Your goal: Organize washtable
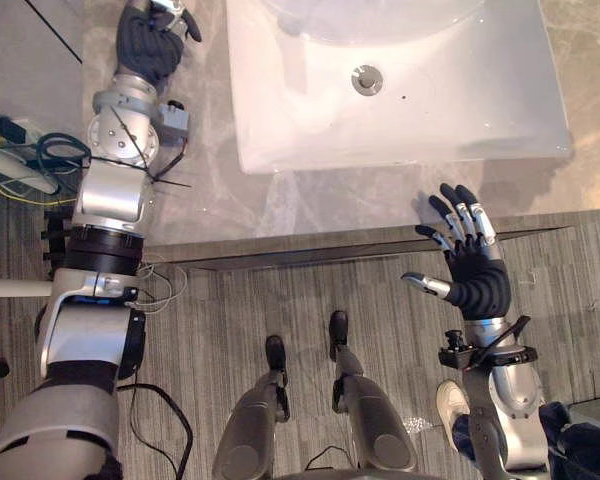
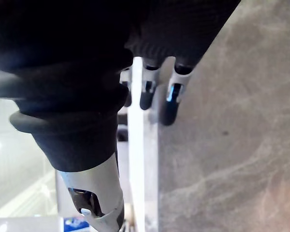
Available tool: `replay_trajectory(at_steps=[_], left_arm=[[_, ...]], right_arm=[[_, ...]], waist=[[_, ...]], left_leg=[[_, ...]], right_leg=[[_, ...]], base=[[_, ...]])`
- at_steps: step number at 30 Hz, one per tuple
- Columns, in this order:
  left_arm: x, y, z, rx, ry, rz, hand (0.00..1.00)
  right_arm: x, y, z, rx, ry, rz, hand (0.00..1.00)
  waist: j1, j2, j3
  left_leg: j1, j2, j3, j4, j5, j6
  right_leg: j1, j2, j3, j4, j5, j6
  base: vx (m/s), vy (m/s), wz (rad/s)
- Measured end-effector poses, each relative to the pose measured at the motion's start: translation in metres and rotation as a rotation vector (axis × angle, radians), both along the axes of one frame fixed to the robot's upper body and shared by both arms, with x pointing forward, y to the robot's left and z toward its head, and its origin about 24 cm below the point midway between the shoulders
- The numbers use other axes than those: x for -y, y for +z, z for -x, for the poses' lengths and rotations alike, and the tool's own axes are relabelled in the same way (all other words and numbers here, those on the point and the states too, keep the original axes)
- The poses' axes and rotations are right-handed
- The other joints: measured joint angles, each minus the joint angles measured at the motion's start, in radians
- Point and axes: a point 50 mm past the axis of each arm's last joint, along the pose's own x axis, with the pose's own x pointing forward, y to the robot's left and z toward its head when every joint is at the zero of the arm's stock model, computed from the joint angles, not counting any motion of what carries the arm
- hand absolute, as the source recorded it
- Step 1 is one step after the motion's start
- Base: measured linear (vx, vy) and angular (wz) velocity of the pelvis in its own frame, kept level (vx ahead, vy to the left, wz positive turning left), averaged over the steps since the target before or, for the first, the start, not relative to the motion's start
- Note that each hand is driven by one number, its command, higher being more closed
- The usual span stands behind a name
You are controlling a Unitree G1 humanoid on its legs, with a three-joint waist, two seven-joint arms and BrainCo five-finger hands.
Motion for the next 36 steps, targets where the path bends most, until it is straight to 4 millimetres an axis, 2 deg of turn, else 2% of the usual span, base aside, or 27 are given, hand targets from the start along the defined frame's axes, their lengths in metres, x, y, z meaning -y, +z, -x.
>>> replay_trajectory(at_steps=[9, 19, 27, 31, 32, 34, 35, 36], left_arm=[[-0.001, 0.019, 0.002, 0.042, -0.007, -0.038, 1.00], [0.009, 0.027, -0.002, 0.038, -0.012, -0.098, 1.00], [0.006, 0.028, -0.011, -0.018, 0.027, -0.099, 1.00], [0.003, 0.020, -0.015, -0.059, 0.031, -0.081, 1.00], [0.005, 0.016, -0.014, -0.057, 0.017, -0.084, 1.00], [0.015, 0.002, -0.004, -0.039, -0.048, -0.097, 1.00], [0.025, -0.016, 0.005, -0.037, -0.115, -0.087, 1.00], [0.034, -0.041, 0.013, -0.067, -0.185, -0.072, 1.00]], right_arm=[[0.002, 0.007, 0.003, 0.047, 0.022, 0.007, 0.00], [0.002, 0.008, 0.004, 0.052, 0.032, 0.012, 0.00], [-0.003, 0.005, 0.002, 0.028, 0.053, 0.002, 0.00], [-0.007, -0.002, 0.000, -0.007, 0.068, -0.004, 0.00], [-0.009, -0.006, -0.001, -0.025, 0.074, -0.008, 0.00], [-0.010, -0.012, -0.003, -0.055, 0.075, -0.015, 0.00], [-0.009, -0.018, -0.005, -0.081, 0.068, -0.026, 0.00], [-0.008, -0.026, -0.007, -0.121, 0.055, -0.040, 0.00]], waist=[[-0.001, -0.001, 0.019], [-0.008, -0.001, 0.020], [-0.018, -0.002, 0.020], [-0.026, -0.004, 0.019], [-0.026, -0.005, 0.018], [-0.024, -0.004, 0.015], [-0.024, -0.003, 0.001], [-0.023, 0.000, -0.028]], left_leg=[[-0.038, -0.001, -0.004, 0.026, 0.000, 0.000], [-0.064, 0.009, -0.021, 0.059, -0.005, -0.003], [-0.065, 0.009, -0.025, 0.082, -0.006, -0.004], [-0.039, 0.008, -0.026, 0.085, -0.006, -0.004], [-0.022, 0.007, -0.026, 0.082, -0.008, -0.006], [0.011, 0.006, -0.029, 0.071, -0.009, -0.009], [0.030, 0.007, -0.034, 0.059, -0.007, -0.012], [0.041, 0.009, -0.041, 0.045, -0.003, -0.017]], right_leg=[[-0.022, -0.003, 0.001, 0.000, 0.002, -0.002], [-0.029, -0.005, 0.029, -0.001, 0.011, -0.008], [-0.017, -0.008, 0.032, -0.001, 0.011, -0.009], [0.011, -0.009, 0.032, -0.002, 0.000, -0.023], [0.030, -0.010, 0.030, -0.002, -0.010, -0.034], [0.059, -0.009, 0.024, -0.002, -0.031, -0.033], [0.072, -0.007, 0.012, -0.001, -0.040, -0.036], [0.080, -0.004, 0.003, -0.001, -0.048, -0.037]], base=[[0.02, -0.008, 0.03], [0.02, -0.002, 0.02], [0.00, -0.001, 0.00], [0.00, 0.000, 0.00], [0.00, 0.000, 0.00], [0.02, -0.007, 0.02], [0.07, -0.027, 0.07], [0.08, -0.028, 0.14]])
